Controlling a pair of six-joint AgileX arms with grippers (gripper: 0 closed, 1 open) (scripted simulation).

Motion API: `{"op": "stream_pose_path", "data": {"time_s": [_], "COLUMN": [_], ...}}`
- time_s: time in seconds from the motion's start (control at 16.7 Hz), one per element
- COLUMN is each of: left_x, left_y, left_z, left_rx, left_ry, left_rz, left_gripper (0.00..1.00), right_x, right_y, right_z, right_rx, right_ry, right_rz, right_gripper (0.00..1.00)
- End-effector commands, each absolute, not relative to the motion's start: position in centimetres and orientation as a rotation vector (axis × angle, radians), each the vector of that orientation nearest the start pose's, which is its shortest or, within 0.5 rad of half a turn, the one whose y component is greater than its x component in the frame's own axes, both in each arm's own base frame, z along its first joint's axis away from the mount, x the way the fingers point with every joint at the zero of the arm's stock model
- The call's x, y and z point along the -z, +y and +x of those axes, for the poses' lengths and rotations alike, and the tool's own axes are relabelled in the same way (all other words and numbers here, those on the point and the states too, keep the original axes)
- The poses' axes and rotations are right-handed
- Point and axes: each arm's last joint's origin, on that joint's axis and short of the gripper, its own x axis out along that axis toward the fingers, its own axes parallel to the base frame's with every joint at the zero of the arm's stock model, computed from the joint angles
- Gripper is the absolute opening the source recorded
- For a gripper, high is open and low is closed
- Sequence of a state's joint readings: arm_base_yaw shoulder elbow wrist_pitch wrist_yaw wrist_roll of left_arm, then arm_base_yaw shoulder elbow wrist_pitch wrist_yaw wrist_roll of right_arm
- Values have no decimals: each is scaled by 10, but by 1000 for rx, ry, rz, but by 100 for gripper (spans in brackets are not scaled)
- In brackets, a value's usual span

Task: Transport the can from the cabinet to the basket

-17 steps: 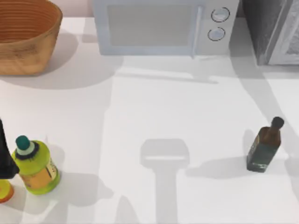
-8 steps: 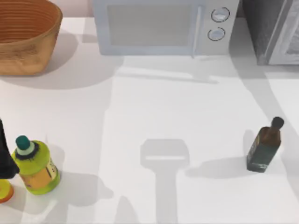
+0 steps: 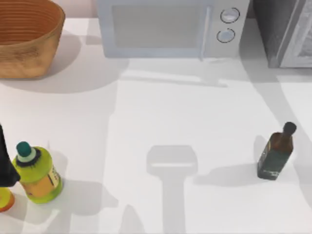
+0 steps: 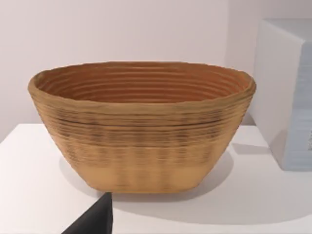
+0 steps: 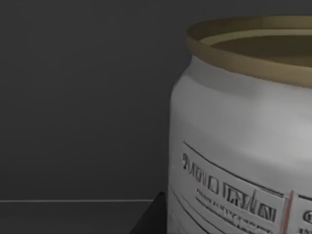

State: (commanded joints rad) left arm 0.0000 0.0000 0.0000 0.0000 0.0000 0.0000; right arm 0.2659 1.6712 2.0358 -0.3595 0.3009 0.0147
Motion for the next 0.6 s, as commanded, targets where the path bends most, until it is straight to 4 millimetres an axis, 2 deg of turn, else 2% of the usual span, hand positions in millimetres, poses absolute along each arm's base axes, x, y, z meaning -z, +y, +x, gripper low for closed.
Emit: {"op": "stream_pose_path", "data": {"time_s": [0.18, 0.6], "left_x": [-160, -160], "left_y": [-1, -1], "left_z": [106, 106], "left_rx": [0, 0], "left_ry": [0, 0], "left_rz": [0, 0], "left_gripper": [100, 100], "right_x": [-507, -507], "right_y": [92, 92], "right_z": [345, 345], "right_rx": [17, 17], "right_ry": [-9, -9], "right_rz": [1, 1], "right_gripper": [2, 0]}}
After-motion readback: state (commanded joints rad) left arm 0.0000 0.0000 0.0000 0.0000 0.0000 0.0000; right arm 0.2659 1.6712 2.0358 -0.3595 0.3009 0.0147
